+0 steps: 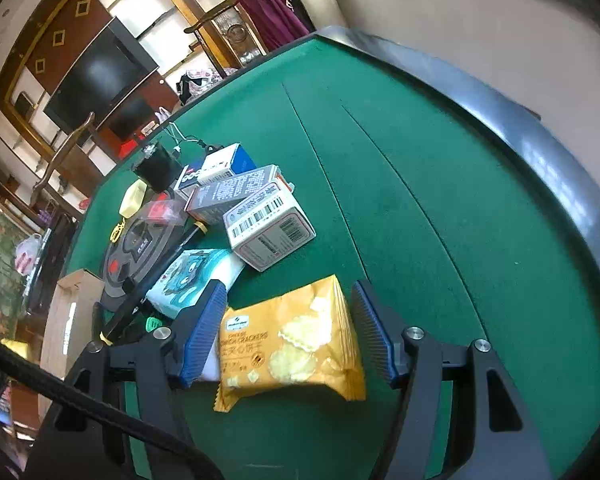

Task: Organize objects
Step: 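Grasp the round yellow tin with the left tool, then carry the yellow tin into the tray with the left tool while the right tool places a black marker there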

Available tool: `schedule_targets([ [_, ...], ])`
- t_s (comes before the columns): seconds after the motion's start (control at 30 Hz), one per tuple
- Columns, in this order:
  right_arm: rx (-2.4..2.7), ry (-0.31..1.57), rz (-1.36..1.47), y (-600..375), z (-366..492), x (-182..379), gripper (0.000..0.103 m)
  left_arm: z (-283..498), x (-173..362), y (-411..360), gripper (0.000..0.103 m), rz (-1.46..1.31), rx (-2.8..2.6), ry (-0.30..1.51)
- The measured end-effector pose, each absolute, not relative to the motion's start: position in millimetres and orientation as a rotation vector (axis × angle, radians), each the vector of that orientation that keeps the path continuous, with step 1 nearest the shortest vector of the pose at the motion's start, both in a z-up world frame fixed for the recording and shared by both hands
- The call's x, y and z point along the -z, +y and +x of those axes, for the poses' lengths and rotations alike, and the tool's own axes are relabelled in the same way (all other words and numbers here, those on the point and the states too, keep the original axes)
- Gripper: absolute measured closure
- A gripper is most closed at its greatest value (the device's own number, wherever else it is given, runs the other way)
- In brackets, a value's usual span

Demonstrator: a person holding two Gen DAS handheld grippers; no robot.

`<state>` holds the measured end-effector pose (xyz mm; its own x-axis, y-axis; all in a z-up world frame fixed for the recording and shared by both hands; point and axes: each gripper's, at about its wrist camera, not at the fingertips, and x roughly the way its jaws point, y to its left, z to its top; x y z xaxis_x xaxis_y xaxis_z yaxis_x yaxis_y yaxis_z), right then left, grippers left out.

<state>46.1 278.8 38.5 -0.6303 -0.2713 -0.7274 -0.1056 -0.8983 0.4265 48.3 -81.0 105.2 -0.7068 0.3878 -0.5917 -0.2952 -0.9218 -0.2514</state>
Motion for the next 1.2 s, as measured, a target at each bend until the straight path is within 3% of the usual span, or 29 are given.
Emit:
schedule_targets([
  [0.53,2.388,-0.596,1.336,167.0,12.2,-72.1,0.039,80.0,-91.8,-142.2,0.068,-0.911,-2.663,-0.342],
  [0.67,2.343,-0.336,1.373,110.4,4.7,-68.0,0.039,84.8,-87.5,-154.4,0.068,-0.903,-2.673,-0.350],
  [0.83,2.276,0.145,1.375,24.9,7.1,-51.5,0.039,87.0,-82.0,-171.2,0.068,-0.908,-2.683,-0.377],
  [0.87,2.265,0.225,1.384,9.6,5.9,-44.7,0.041,86.8,-80.9,-175.9,0.068,-0.912,-2.687,-0.390],
  [0.9,2.266,0.262,1.396,2.7,4.4,-40.3,0.051,86.8,-80.7,-179.2,0.068,-0.914,-2.690,-0.398],
  [0.93,2.274,0.298,1.416,-1.7,3.1,-36.3,0.067,87.2,-80.5,-182.8,0.068,-0.915,-2.694,-0.406],
  [1.03,2.306,0.309,1.470,-1.8,-3.6,-24.4,0.085,88.1,-79.6,-192.9,0.068,-0.914,-2.712,-0.416],
  [1.1,2.319,0.258,1.472,5.7,-3.3,-24.1,0.091,87.1,-78.1,-198.6,0.068,-0.915,-2.723,-0.429],
  [1.2,2.302,0.088,1.451,26.1,0.5,-28.5,0.091,85.6,-76.6,-205.8,0.068,-0.922,-2.725,-0.468],
])
